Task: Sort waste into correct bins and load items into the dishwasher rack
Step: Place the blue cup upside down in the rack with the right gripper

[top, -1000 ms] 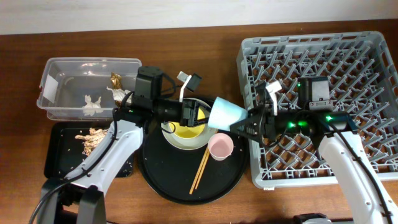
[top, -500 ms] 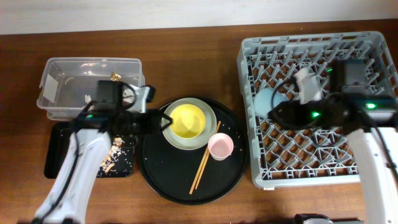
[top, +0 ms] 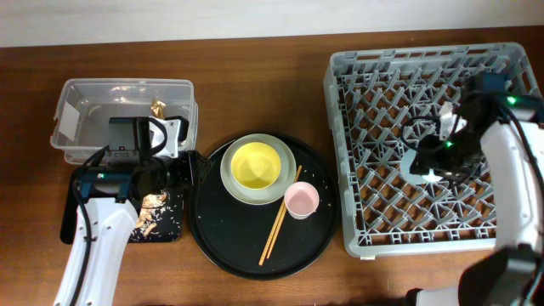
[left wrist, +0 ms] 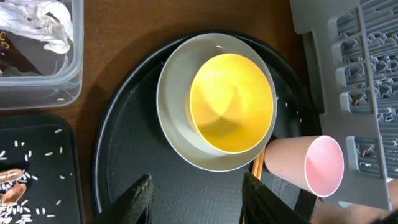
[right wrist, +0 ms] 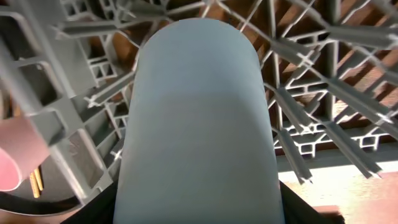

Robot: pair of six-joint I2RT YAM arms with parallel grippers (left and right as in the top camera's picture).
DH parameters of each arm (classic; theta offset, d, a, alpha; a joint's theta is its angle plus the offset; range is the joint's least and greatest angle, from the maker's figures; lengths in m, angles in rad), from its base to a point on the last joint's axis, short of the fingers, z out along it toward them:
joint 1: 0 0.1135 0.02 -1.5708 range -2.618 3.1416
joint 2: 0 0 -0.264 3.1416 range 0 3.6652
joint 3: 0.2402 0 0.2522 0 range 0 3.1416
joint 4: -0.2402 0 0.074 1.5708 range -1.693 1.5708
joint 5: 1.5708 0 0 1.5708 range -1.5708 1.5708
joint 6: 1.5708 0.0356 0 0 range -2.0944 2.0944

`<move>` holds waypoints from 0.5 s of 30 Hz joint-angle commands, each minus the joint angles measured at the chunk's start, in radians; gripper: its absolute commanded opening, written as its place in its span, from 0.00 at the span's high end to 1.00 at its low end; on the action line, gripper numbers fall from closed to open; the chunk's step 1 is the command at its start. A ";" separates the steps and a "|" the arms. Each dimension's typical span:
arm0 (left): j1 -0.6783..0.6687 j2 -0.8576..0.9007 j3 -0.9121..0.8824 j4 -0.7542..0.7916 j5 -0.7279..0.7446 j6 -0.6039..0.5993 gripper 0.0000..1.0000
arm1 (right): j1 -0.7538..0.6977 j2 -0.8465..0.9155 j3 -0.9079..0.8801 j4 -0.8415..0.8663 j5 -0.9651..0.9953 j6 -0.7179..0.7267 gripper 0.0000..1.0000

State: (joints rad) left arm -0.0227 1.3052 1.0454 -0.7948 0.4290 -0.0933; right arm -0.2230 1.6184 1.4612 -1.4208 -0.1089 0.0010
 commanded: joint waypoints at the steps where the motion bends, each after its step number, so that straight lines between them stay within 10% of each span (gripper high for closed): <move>1: 0.004 -0.011 0.004 -0.003 -0.008 0.020 0.55 | -0.008 0.064 0.013 0.003 0.042 0.009 0.96; 4: 0.004 -0.011 0.004 -0.003 -0.007 0.020 0.55 | -0.008 0.094 0.013 0.003 0.069 0.016 0.85; 6: 0.004 -0.011 0.004 -0.003 -0.007 0.020 0.55 | -0.008 0.097 0.013 0.004 0.069 0.015 0.32; 9: 0.004 -0.011 0.004 -0.003 -0.006 0.020 0.44 | -0.008 0.096 0.014 0.007 0.058 0.016 0.01; 15: -0.042 -0.011 0.004 0.024 0.000 0.032 0.43 | -0.008 -0.057 0.049 0.007 0.012 0.015 0.01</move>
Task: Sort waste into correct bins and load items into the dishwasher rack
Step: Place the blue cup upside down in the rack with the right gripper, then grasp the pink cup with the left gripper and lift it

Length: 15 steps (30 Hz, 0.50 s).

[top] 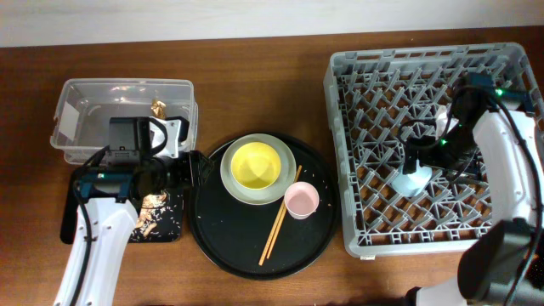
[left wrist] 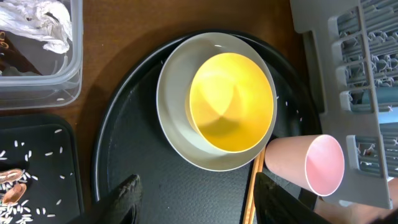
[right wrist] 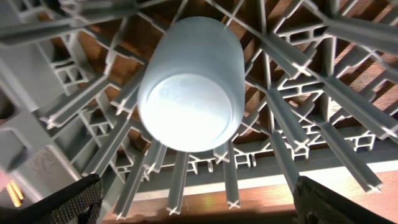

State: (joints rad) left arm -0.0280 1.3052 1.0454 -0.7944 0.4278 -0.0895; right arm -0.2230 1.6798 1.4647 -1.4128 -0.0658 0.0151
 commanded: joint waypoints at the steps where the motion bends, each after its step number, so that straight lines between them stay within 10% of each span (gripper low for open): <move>1: -0.066 -0.011 0.004 0.042 0.001 0.042 0.43 | -0.007 -0.163 0.046 -0.001 -0.048 0.000 0.01; 15: -0.551 0.362 0.004 0.271 -0.033 0.037 0.45 | -0.006 -0.316 0.031 -0.054 -0.160 0.001 0.02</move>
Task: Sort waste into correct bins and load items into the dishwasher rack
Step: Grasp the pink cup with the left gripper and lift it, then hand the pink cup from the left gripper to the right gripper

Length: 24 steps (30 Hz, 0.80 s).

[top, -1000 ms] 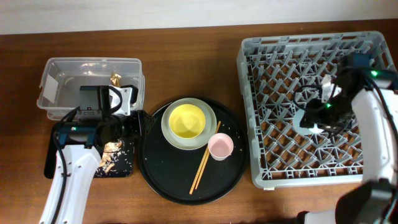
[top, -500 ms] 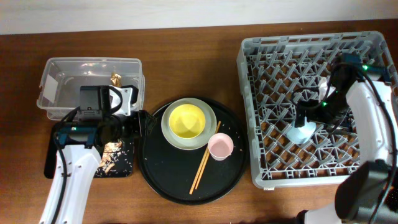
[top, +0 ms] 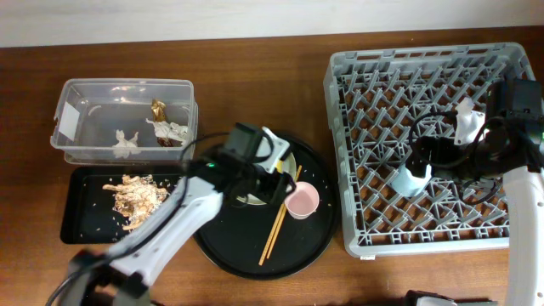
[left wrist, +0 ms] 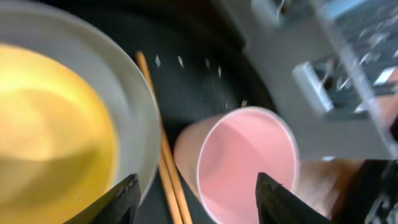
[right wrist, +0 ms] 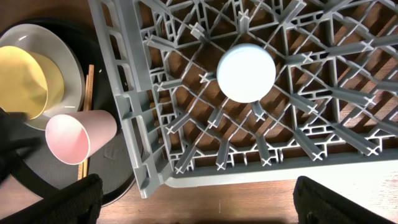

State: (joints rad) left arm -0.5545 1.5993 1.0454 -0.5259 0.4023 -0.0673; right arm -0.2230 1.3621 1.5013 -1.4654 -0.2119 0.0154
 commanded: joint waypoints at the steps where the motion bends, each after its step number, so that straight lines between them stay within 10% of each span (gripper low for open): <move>1: -0.031 0.094 0.004 0.003 -0.007 0.016 0.49 | -0.006 0.002 -0.006 -0.001 -0.014 0.001 0.01; 4: -0.032 0.111 0.005 0.003 -0.007 0.016 0.98 | -0.006 0.002 -0.006 -0.002 -0.014 0.001 0.01; 11: 0.142 -0.089 0.049 -0.042 0.103 -0.061 1.00 | -0.006 0.002 -0.006 -0.002 -0.034 -0.005 0.01; 17: 0.422 -0.125 0.048 0.159 0.663 -0.360 1.00 | 0.069 0.002 -0.186 0.075 -0.715 -0.301 0.01; 24: 0.380 -0.121 0.048 0.182 0.853 -0.370 1.00 | 0.344 0.004 -0.324 0.514 -1.090 -0.287 0.01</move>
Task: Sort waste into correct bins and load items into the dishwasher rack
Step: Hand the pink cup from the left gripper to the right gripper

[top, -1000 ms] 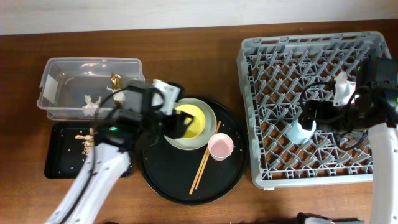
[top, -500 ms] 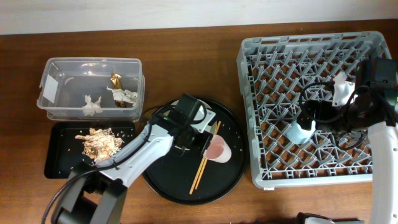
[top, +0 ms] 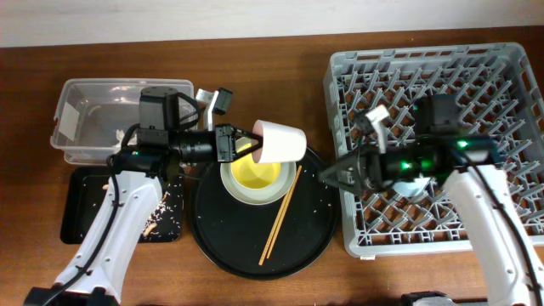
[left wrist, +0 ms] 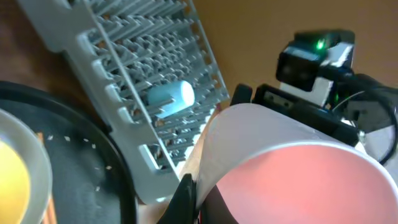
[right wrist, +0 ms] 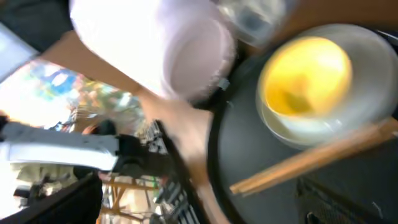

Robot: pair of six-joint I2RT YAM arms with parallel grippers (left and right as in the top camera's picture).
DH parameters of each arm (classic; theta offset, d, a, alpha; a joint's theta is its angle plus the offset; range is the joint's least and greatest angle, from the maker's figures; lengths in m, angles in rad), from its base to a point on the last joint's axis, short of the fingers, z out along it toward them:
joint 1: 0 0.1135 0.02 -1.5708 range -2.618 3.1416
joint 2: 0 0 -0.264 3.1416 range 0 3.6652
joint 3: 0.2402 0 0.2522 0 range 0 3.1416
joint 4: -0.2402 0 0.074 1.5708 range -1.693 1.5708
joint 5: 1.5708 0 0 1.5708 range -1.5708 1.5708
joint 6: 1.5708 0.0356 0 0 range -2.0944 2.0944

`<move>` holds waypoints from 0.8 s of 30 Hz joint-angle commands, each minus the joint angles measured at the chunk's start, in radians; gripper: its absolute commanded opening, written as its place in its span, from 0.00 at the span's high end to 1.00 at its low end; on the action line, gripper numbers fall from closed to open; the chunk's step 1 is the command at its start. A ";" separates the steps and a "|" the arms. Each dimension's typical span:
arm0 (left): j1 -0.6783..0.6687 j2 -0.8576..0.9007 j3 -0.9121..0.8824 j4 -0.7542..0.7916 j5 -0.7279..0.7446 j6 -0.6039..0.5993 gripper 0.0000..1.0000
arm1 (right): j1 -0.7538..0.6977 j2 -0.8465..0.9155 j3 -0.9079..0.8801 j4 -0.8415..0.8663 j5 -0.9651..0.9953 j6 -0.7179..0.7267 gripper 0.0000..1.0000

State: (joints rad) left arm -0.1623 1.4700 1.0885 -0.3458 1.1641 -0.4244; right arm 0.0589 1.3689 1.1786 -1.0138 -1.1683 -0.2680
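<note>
My left gripper [top: 248, 144] is shut on the rim of the pink cup [top: 280, 143], held on its side above the black round tray [top: 223, 246]. The cup fills the left wrist view [left wrist: 280, 168], one finger [left wrist: 185, 193] against its wall. A yellow bowl [top: 253, 176] sits inside a grey bowl [top: 234, 189] on the tray, with chopsticks [top: 279, 217] beside them. My right gripper [top: 327, 177] is open at the tray's right edge, facing the bowls; its view shows the cup [right wrist: 180, 50], yellow bowl [right wrist: 305, 74] and chopsticks [right wrist: 311, 158]. A pale blue cup [left wrist: 169, 96] stands in the grey rack [top: 382, 64].
A clear bin [top: 81, 102] holding paper waste stands at the back left. In front of it lies a small black rectangular tray [top: 85, 225] with food scraps. The rack takes up the right side of the table.
My left gripper was open around the pink cup lying on the tray; now it is shut on the cup and holds it above the bowls. My right gripper has moved from over the rack to the tray's edge.
My right gripper was shut on the blue cup in the rack, left gripper open by the tray. Then the right gripper was open with the blue cup upside down in the rack. Then the left gripper reached the pink cup, and now it holds it lifted.
</note>
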 commanded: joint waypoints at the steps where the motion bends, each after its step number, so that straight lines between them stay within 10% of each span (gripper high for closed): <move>1: -0.015 0.008 0.005 0.002 0.111 -0.013 1.00 | 0.077 -0.003 -0.002 0.087 -0.136 -0.001 0.01; 10: -0.091 0.008 0.005 0.050 0.208 -0.054 1.00 | 0.119 -0.003 -0.002 0.185 -0.142 0.018 0.01; 24: -0.093 0.008 0.005 0.050 0.201 -0.054 1.00 | 0.119 -0.003 -0.002 0.233 -0.190 0.018 0.38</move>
State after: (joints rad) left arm -0.2520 1.4712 1.0885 -0.3012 1.3472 -0.4759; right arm 0.1673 1.3689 1.1774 -0.7815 -1.3403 -0.2424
